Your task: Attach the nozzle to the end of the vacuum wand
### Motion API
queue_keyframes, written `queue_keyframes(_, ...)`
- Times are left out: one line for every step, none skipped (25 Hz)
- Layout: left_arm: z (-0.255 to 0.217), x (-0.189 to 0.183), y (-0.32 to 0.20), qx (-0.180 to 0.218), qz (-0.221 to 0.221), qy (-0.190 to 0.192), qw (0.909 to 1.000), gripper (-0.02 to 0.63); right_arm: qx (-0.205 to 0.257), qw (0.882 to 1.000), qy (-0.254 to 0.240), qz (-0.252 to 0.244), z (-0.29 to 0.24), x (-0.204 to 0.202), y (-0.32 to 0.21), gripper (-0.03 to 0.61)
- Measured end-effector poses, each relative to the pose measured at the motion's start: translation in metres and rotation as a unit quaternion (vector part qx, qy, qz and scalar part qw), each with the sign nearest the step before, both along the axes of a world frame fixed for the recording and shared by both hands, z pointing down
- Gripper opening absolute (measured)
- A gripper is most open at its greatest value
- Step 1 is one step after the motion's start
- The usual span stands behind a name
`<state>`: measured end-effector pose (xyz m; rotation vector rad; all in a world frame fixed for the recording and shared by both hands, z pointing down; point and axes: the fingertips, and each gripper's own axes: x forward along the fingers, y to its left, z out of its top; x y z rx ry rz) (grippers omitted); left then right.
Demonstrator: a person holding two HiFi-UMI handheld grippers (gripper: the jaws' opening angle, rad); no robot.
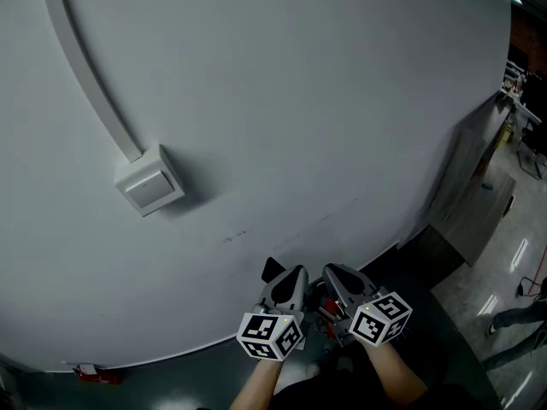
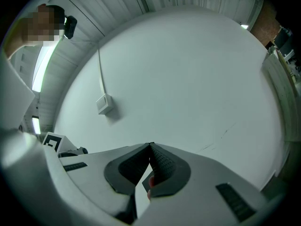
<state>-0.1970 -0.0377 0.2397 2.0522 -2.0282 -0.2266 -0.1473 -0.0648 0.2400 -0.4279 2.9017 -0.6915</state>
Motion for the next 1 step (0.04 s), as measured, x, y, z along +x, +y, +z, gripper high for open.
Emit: queue_keyframes(0.0006, -0.0012, -0.0007, -0.001, -0.001, 0.005, 1.0, 0.005, 0.001, 1.0, 0.001, -0.001, 0.0007, -0.0006, -0.0005, 0.018)
